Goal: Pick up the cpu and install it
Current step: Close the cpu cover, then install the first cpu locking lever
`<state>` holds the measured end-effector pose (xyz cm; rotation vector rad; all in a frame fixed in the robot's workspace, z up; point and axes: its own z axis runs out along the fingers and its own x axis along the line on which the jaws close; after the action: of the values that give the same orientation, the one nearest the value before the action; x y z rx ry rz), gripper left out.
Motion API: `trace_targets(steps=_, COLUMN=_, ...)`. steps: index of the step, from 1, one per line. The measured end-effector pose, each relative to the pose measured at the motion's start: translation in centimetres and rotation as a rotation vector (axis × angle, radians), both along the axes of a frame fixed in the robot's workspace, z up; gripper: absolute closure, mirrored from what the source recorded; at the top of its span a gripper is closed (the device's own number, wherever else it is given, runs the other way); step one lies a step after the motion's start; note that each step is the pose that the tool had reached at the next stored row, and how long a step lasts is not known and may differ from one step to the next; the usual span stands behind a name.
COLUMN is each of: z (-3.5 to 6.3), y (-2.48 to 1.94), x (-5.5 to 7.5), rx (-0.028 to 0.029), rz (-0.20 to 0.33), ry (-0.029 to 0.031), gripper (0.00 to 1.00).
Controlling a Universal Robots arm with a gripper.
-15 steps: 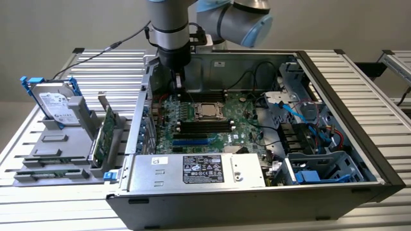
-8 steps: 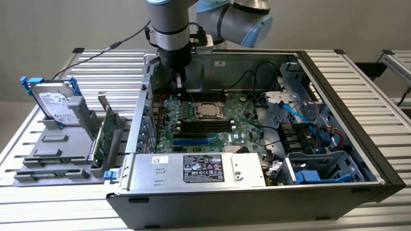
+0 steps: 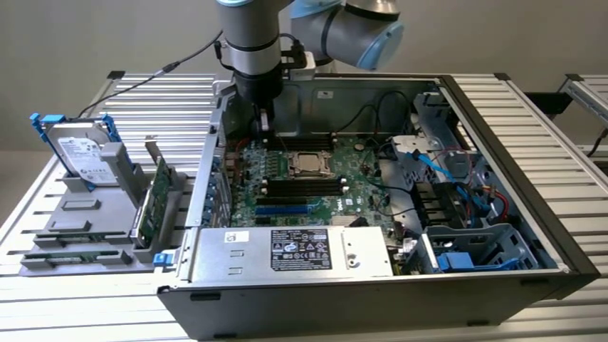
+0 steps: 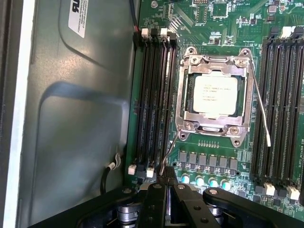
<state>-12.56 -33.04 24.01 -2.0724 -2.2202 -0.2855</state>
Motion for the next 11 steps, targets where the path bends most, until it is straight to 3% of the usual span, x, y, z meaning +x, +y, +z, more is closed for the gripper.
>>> trace_targets(steps=3, z=-0.03, y=0.02, x=-0.02, rx=-0.0089, rz=0.0, ry=0.0039, gripper=0.89)
trace_targets(steps=8, z=-0.12, y=0.02, x=-0.02, rx=-0.0329, rz=0.0, ry=0.0074, gripper=0.89)
trace_targets(steps=9, z=-0.16, y=0.02, x=0.0, rx=-0.0446, rz=0.001, ry=0.0076, gripper=0.89)
trace_targets(steps=11, z=-0.16, y=0.02, x=0.08, rx=-0.0479, rz=0.0, ry=0.0089, gripper=0.89)
